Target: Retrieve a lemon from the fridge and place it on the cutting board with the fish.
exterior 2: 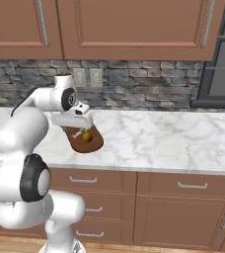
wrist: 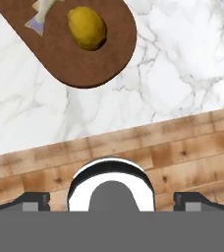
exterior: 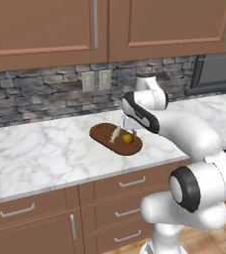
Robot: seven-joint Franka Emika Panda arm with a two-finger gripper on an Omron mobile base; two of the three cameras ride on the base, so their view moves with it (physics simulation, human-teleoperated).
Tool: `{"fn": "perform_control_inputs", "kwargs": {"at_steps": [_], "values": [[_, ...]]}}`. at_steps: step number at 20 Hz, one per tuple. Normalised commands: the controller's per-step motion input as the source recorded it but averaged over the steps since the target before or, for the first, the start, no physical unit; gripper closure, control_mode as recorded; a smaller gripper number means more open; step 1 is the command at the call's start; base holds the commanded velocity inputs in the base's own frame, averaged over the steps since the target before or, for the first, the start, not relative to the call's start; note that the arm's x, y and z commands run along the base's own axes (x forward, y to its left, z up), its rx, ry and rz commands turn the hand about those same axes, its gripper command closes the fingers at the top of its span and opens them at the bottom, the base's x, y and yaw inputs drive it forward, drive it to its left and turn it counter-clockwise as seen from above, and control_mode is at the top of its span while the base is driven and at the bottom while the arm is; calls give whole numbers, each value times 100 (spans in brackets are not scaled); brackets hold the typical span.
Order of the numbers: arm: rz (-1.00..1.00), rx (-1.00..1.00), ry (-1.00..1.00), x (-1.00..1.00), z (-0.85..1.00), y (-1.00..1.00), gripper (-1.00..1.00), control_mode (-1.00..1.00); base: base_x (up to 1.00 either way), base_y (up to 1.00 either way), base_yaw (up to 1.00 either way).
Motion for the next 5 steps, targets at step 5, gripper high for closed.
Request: {"fn": "perform_control_inputs", "kwargs": {"at_steps": [5], "values": [[18, 2, -1, -86, 3, -6, -100, -100, 0, 0, 0]]}}
